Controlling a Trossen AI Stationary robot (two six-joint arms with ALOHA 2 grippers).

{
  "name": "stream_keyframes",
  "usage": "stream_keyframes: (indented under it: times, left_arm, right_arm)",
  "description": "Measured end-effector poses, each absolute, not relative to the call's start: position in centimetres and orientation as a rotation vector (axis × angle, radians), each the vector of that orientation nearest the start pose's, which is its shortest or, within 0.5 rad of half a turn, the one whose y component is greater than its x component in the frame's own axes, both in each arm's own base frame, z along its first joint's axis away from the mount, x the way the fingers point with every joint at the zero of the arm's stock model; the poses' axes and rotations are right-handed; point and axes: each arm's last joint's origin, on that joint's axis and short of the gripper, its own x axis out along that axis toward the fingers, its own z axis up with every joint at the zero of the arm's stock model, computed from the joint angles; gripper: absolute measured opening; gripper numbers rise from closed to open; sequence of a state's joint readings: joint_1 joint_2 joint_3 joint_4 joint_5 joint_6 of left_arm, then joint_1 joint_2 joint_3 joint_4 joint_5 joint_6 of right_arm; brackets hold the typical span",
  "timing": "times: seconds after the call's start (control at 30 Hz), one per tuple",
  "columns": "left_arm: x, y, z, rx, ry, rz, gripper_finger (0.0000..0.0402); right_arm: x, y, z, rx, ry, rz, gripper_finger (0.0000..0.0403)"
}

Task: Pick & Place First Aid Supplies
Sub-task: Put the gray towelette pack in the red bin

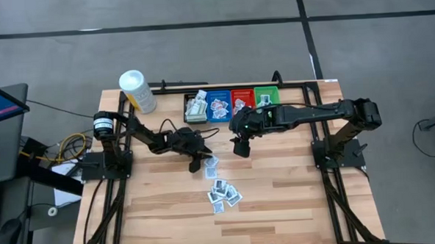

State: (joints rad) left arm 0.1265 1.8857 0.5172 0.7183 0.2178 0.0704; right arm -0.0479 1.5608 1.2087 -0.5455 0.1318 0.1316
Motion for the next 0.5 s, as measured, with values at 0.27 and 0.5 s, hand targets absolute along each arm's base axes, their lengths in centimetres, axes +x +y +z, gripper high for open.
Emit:
stream_keyframes:
  times: [0.27,0.5]
  left_arm:
    - [28.4,3.0,6.8,-0.051,0.643,-0.107,0.0007]
    - [28.0,3.6,8.8,-0.044,0.607,-0.074,0.0004]
  right_arm:
    - [32.8,-2.0,26.4,0.075,0.887,-0.222,0.0214]
    - [32.8,-2.0,26.4,0.076,0.886,-0.223,0.0214]
